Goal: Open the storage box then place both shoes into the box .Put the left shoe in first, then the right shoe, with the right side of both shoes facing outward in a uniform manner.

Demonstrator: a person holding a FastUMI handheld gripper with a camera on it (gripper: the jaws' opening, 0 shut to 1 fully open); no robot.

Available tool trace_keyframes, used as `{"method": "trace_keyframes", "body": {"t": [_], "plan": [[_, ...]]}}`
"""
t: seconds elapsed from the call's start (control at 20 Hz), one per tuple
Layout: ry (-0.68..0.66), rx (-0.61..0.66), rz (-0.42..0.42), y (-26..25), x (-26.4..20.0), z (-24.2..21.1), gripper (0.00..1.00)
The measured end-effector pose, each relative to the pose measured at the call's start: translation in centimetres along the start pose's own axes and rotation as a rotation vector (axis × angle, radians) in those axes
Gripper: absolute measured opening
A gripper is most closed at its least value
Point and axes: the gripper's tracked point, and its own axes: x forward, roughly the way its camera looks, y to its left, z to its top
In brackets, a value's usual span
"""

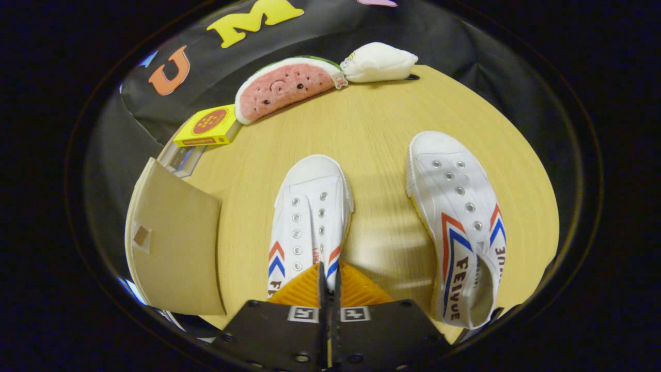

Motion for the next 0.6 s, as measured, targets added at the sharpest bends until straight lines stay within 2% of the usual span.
{"method": "trace_keyframes", "body": {"t": [0.35, 0.6], "plan": [[-0.043, 0.036, 0.032, 1.6, -3.7, 1.2, 0.0], [-0.116, -0.007, 0.064, 6.3, -9.9, 3.4, 0.0]]}}
